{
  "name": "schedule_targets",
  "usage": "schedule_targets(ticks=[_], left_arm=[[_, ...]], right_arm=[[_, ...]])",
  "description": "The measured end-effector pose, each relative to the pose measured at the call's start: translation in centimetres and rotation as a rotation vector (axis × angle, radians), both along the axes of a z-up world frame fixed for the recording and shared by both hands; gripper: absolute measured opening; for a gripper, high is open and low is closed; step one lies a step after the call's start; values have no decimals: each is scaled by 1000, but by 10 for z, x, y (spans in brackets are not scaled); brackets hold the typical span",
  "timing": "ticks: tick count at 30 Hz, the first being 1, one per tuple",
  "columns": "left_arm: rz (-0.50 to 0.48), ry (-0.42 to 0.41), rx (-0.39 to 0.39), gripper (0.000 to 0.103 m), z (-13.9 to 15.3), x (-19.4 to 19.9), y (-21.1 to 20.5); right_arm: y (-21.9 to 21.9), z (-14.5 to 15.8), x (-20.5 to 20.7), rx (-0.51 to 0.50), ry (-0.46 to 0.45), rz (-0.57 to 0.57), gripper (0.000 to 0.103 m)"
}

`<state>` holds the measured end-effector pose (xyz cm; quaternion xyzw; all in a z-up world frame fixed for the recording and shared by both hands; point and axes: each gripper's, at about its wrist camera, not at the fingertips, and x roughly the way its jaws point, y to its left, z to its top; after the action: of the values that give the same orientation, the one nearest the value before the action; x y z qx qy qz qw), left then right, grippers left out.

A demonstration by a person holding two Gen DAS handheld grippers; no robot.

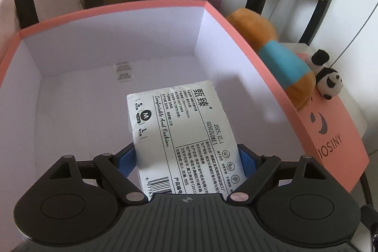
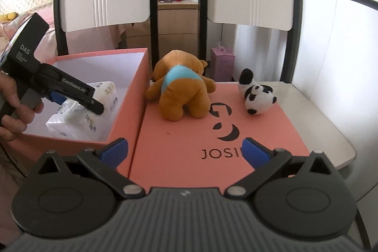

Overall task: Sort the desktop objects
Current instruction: 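Carry the tissue pack over the pink box and open the left gripper, then withdraw the left gripper from the box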

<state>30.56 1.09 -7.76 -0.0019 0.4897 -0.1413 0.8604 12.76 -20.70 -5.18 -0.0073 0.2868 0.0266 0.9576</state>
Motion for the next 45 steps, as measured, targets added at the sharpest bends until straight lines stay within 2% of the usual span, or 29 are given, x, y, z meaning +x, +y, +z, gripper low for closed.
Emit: schedule_targets(ticks=[7,13,18,23,26,29,34,36,41,43,45], left_arm=[[-28,-22,50,92,1,-5,-5],[-19,-124,45,93,17,-19,-13],[26,-257,-19,93,58,-40,-7],[117,-417,-37,94,95,-77,13],[177,-457,-40,94,104,-104,26],[228,-473,-41,94,98,-131,36],[276,-470,-30,94,65,-171,51],[283,-487,-43,94,55,-178,56],[240,-630,-43,94,53,-186,69],[254,-650,-49,94,51,-186,76],[274,-631,-67,94,50,-183,80]], right_arm=[[0,0,-3,23,0,12,103],[-4,9,-7,46,-29,27,103],[-11,17,-5,61,-63,44,103],[-16,25,0,63,-87,75,103],[-12,28,6,67,-95,100,103],[-5,30,11,75,-99,124,103],[12,31,17,97,-130,143,103],[18,31,19,110,-142,140,103],[33,32,17,115,-191,119,103],[37,31,15,111,-204,93,103],[41,29,14,113,-198,73,103]])
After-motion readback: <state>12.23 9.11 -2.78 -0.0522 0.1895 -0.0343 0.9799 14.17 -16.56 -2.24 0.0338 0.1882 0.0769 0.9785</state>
